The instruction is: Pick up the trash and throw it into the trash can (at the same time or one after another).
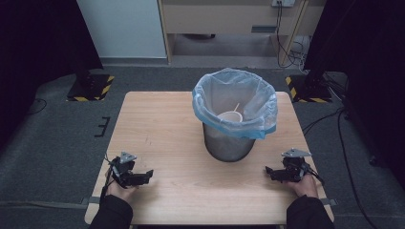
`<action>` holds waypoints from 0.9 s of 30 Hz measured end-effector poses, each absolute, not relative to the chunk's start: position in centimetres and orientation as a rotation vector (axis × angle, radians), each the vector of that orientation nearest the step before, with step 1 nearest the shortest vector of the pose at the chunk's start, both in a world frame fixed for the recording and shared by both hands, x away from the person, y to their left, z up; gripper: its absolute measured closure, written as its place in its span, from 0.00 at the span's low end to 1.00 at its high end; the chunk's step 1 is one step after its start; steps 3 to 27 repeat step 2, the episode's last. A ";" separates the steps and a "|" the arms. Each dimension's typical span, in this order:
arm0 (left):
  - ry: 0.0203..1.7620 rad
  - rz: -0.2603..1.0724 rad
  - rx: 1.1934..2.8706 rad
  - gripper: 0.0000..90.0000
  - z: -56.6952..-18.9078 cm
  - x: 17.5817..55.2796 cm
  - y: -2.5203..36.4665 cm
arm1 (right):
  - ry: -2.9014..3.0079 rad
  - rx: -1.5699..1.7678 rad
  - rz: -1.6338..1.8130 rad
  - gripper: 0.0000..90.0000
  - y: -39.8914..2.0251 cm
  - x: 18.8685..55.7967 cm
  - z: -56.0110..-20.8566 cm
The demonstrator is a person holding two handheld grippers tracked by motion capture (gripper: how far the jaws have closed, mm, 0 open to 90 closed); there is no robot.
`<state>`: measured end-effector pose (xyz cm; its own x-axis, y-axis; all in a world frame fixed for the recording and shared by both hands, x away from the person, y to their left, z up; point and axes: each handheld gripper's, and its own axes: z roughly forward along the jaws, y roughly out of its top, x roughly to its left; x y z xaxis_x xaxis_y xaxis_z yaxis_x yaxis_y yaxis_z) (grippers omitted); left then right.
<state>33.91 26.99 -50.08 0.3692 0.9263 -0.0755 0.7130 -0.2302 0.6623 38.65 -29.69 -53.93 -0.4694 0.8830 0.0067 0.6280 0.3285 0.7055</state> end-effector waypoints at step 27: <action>1.421 0.440 2.020 0.12 -50.2 34.0 27.0 | 2.220 1.338 0.922 0.00 -29.7 38.7 -53.9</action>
